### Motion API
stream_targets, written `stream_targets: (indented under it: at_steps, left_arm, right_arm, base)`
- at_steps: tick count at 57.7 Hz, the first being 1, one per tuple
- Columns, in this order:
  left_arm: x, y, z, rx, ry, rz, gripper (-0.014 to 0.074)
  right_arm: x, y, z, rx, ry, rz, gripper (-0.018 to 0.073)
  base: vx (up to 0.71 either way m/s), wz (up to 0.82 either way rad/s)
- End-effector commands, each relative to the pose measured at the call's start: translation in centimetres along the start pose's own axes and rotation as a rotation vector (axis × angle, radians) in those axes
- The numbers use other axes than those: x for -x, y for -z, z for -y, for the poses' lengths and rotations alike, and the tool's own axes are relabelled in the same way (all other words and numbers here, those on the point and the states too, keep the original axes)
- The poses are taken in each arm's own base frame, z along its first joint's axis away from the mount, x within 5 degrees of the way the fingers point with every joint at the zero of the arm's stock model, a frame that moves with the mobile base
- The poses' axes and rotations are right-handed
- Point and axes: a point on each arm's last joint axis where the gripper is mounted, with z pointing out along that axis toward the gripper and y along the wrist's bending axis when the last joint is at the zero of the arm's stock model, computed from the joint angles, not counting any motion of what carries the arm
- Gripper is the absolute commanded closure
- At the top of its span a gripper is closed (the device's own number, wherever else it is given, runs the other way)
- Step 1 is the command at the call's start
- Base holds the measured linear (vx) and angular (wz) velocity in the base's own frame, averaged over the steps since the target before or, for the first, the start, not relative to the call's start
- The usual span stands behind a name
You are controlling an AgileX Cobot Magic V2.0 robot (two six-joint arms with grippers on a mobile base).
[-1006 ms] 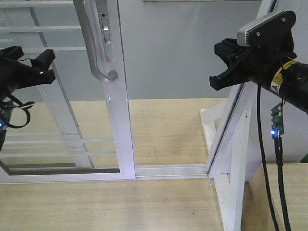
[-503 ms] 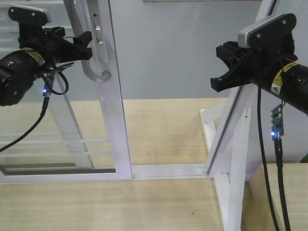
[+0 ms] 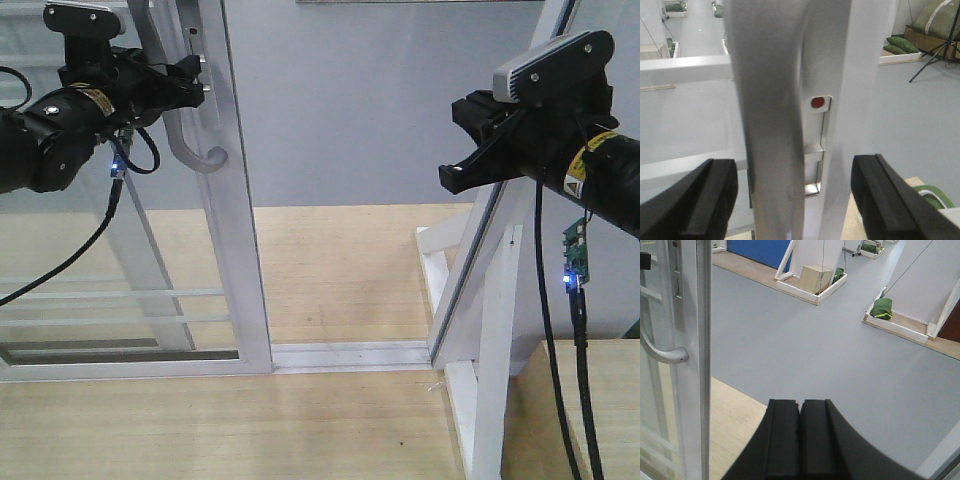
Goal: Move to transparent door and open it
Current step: 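Close the left gripper around the silver handle, then slide the panel farther with the left gripper, away from the right arm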
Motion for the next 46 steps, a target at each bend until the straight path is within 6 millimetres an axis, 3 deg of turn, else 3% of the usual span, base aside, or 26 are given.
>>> stream_targets:
  at_steps: [1, 29, 35, 46]
  left_arm:
    - [3.5, 0.6, 0.3, -0.012, 0.03, 0.161, 0.002]
    - [2.6, 0.0, 0.0, 0.015, 0.04, 0.161, 0.0047]
    - [2.5, 0.0, 0.0, 0.016, 0.037, 0.151, 0.0126]
    - [2.5, 0.0, 0.0, 0.017, 0.037, 0.146, 0.047]
  right_arm:
    - [2.1, 0.7, 0.3, -0.001, 0.011, 0.105, 0.0565]
    - [1.8, 0.7, 0.4, -0.017, 0.043, 0.072, 0.0565]
    - [1.8, 0.7, 0.4, -0.017, 0.043, 0.072, 0.0565]
    - [1.8, 0.7, 0.4, -0.017, 0.042, 0.072, 0.0565]
  base:
    - [0.0, 0.0]
    - [0.0, 0.0]
    - [0.0, 0.0]
    - [0.0, 0.0]
